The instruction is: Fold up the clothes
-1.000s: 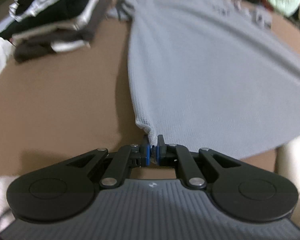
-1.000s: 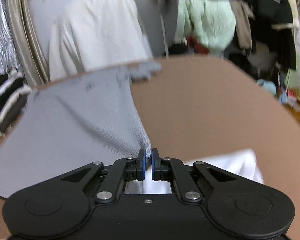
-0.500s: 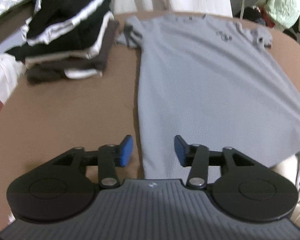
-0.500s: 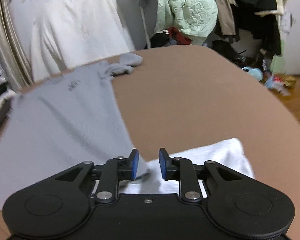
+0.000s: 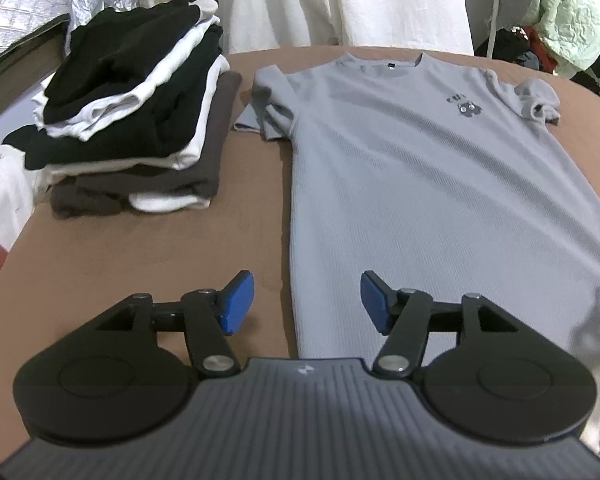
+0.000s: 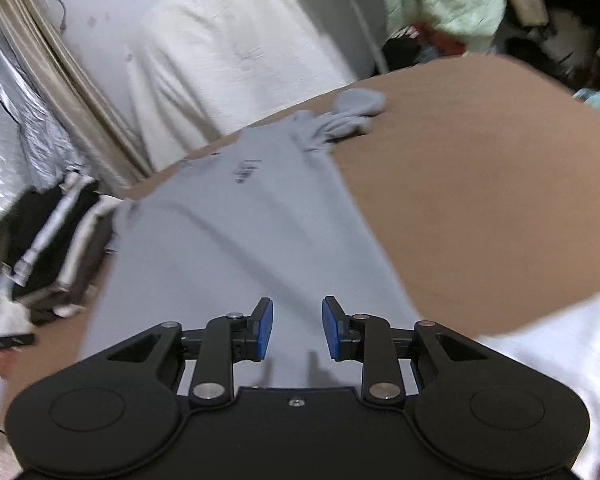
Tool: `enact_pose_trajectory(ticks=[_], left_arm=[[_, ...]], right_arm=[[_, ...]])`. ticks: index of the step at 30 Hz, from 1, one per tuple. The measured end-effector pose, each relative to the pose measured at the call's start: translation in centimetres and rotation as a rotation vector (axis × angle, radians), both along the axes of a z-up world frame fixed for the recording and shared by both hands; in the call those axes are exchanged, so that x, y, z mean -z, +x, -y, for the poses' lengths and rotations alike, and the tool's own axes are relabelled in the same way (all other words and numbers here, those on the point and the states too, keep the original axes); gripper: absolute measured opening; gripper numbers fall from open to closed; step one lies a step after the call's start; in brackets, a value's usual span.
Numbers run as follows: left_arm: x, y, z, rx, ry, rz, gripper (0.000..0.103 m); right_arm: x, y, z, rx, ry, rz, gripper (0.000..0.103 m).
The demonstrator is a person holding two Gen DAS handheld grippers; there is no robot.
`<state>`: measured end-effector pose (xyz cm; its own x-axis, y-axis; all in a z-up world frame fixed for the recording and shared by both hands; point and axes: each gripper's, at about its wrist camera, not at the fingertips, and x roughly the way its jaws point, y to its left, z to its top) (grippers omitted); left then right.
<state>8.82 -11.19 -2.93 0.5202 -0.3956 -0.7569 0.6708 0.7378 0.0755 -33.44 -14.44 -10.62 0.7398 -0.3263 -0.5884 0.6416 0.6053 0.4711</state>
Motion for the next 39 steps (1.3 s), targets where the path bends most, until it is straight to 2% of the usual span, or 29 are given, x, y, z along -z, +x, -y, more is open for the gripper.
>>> enact_pose_trajectory(ticks=[3,4,6,8,9,10,13,15,19,23,27,30,33,36,39], left_arm=[[-0.1,2.2,1.3,0.004,-0.009,-0.003,0.061],[-0.1,3.0,1.9,0.007,-0.010,-0.001,0.061],[0.1,4.4,3.6,0.034,-0.002,0.005,0.061],[0.3,6.0,5.5,0.041,-0.004,0.010,0.061],[0.3,7.0,6.3,0.032,-0.013,0.015,0.061],[0.3,7.9,7.1,0.023,-0.023,0.019,0.061],[0.5,11.1,9.5,-0.011,-0.056,0.023,0.061],[1.1,13.1,11.2,-0.019,-0.066,0.022,0.061],[3.3,16.2,13.8,-0.049,-0.042,0.052,0.061],[6.8,17.7,12.2,-0.100,-0.110,-0.049,0.061],[10.3,18.3,11.3,-0.084,-0.076,-0.021,0.061],[11.5,19.4,11.1,-0.111,-0.127,-0.029,0.061],[12.5,20.2,10.9,-0.128,-0.211,-0.081,0.061],[13.6,19.3,11.5,-0.080,-0.165,-0.018,0.061],[14.3,18.6,11.8,-0.040,-0.131,0.028,0.061]], right_arm=[[-1.2,2.3,2.8,-0.063,0.074,0.030,0.032],[-1.8,3.5,4.0,-0.096,0.070,0.024,0.032],[-2.8,6.6,6.2,-0.196,0.053,-0.042,0.035],[-3.9,9.6,8.0,-0.232,0.020,-0.126,0.037],[-4.2,10.8,9.0,-0.208,0.016,-0.145,0.049],[-4.6,11.9,10.0,-0.185,0.012,-0.165,0.054],[-4.7,15.2,13.7,-0.135,0.042,-0.232,0.057],[-4.4,17.2,16.5,-0.085,0.073,-0.224,0.058],[-1.9,17.7,20.8,-0.016,0.142,-0.094,0.058],[2.1,16.6,23.9,0.041,0.175,0.006,0.059],[6.2,15.0,25.5,0.116,0.308,0.069,0.059],[6.6,14.4,25.8,0.126,0.314,0.061,0.059],[5.7,15.0,27.1,0.108,0.282,0.028,0.059],[5.4,15.6,28.8,0.154,0.277,0.073,0.064],[6.6,17.6,30.7,0.219,0.312,0.071,0.064]])
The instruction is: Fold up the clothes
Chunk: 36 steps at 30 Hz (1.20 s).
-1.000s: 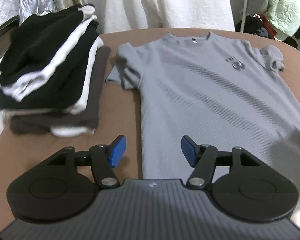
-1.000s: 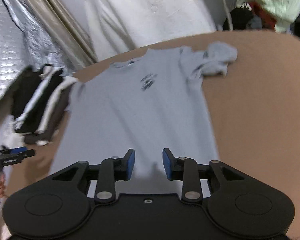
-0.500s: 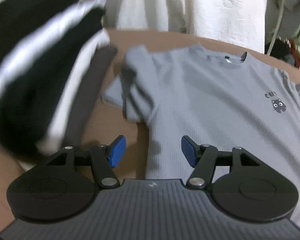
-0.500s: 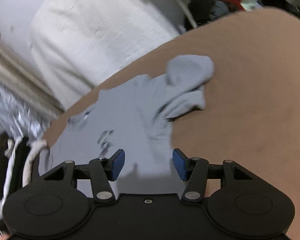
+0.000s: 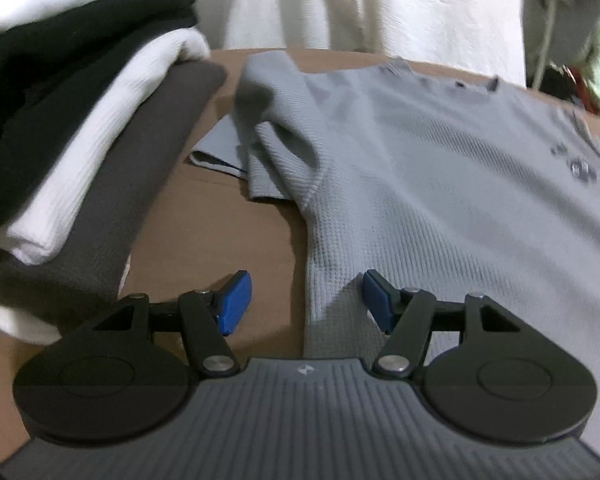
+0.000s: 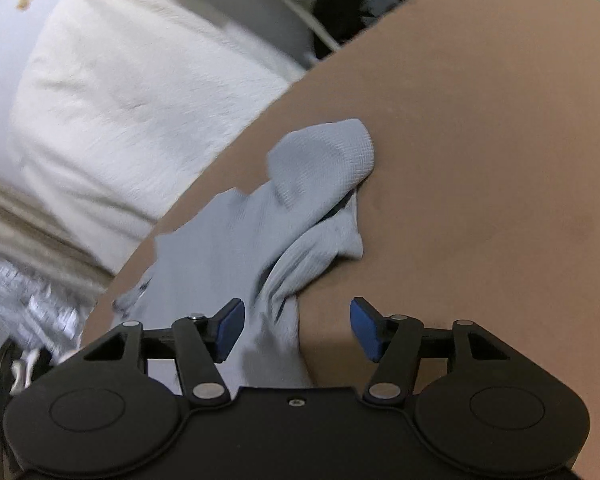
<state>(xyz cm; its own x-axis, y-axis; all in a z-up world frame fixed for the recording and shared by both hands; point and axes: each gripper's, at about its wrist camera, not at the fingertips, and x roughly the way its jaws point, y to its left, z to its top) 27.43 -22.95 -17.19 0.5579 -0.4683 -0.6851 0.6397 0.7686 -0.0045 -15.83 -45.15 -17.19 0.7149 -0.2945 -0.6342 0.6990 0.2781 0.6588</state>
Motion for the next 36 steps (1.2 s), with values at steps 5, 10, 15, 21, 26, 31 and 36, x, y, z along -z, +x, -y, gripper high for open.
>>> enact_pose_trajectory(ticks=[5,10,15,21,26,31,36], left_arm=[[-1.2,-0.6,0.2,0.039,-0.029,-0.102,0.061],[-0.6,-1.0,-0.2,0.047,0.003,-0.078,0.061],[-1.2,-0.6,-1.0,0.016,-0.010,-0.064,0.061],[-0.8,-1.3,-0.7,0.031,0.029,-0.069,0.061],[-1.2,-1.7,-0.4,0.041,0.069,-0.051,0.061],[-1.5,-0.8,-1.3,0.026,0.026,-0.052,0.062],[-2.9,1.4,-1.6,-0.048,-0.006,0.014,0.063]], right_arm=[[3.1,2.7,1.7,0.160,0.013,0.024,0.059],[3.3,6.2,2.7,0.145,-0.112,-0.060,0.008],[-3.7,7.2,0.6,0.085,-0.515,-0.241,0.006],[-2.3,4.4,1.8,0.006,-0.581,-0.537,0.007],[0.4,1.7,2.6,0.080,-0.404,-0.517,0.026],[-1.0,-1.0,3.5,0.190,-0.334,-0.365,0.048],[-0.8,-3.4,3.7,0.240,-0.226,-0.180,0.053]])
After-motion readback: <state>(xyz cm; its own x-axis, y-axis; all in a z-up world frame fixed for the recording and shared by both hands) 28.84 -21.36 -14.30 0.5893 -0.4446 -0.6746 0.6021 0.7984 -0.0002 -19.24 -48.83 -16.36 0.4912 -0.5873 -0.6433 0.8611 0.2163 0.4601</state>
